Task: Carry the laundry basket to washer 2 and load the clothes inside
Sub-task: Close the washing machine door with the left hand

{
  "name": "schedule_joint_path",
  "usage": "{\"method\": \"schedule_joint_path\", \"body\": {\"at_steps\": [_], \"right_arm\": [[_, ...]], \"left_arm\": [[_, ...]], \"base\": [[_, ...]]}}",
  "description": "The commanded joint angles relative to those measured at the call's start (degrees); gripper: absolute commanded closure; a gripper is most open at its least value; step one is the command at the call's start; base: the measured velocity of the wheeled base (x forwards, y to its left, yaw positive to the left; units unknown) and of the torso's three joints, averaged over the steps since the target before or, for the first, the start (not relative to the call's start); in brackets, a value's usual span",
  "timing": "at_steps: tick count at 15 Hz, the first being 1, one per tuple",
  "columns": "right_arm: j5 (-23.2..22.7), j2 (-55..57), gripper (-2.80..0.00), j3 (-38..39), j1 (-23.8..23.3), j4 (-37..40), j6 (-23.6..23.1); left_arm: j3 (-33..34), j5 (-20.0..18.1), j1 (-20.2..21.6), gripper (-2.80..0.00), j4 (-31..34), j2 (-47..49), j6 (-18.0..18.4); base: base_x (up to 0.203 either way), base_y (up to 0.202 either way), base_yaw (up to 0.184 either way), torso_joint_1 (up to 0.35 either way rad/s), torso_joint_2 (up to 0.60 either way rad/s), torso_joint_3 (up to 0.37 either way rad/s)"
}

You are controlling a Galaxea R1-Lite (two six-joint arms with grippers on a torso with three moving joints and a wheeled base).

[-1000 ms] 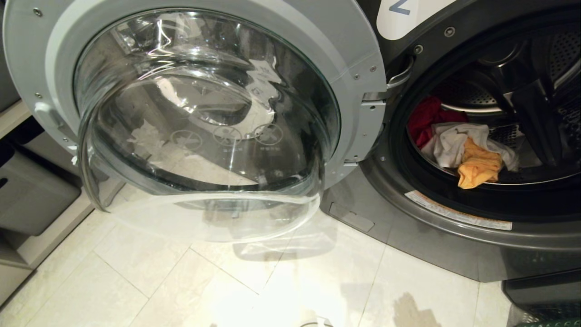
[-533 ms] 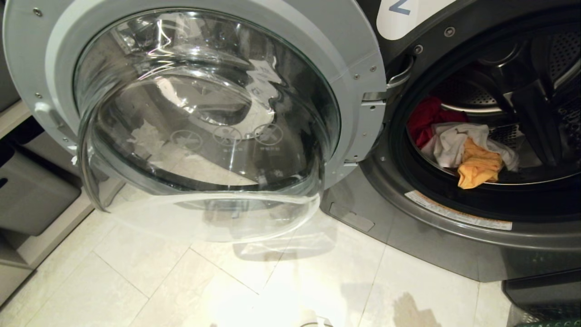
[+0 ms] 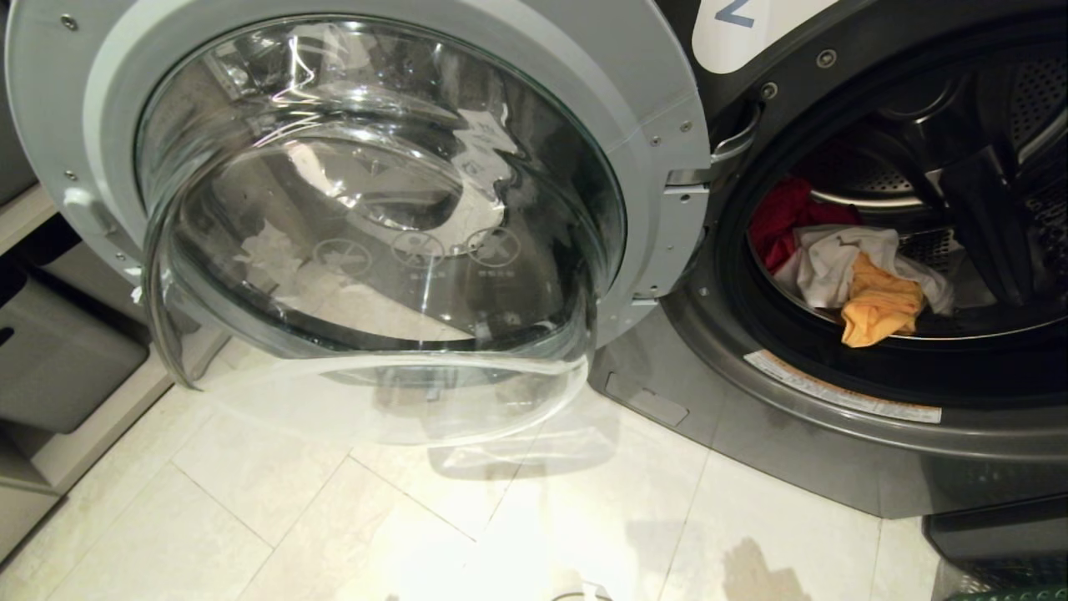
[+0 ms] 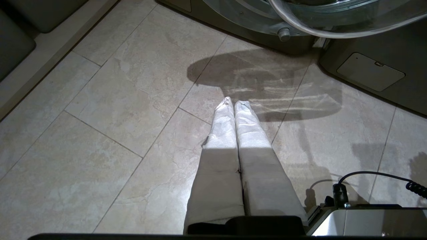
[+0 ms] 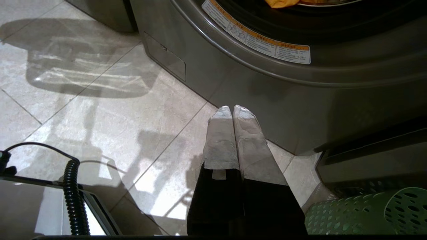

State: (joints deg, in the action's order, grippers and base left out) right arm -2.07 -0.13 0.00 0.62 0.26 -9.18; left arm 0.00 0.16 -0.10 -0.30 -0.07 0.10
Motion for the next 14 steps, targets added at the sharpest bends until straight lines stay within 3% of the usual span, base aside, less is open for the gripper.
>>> {"method": "schedule_joint_path", "body": {"at_steps": [1,14], "right_arm": [[0.0,0.1,0.00,0.0,0.0,0.1,0.6],[0.2,0.1,0.00,0.0,0.0,0.1,3.1]], "left_arm": [[0.0,0.1,0.0,0.00,0.0,0.0,0.0],[0.0,0.0,0.0,0.00,-0.1,0.0,0.3]], "base": [[0.000,0.000,0.000,0.000,0.00,0.000],[0.000,0.000,0.000,0.000,0.00,0.000]]}}
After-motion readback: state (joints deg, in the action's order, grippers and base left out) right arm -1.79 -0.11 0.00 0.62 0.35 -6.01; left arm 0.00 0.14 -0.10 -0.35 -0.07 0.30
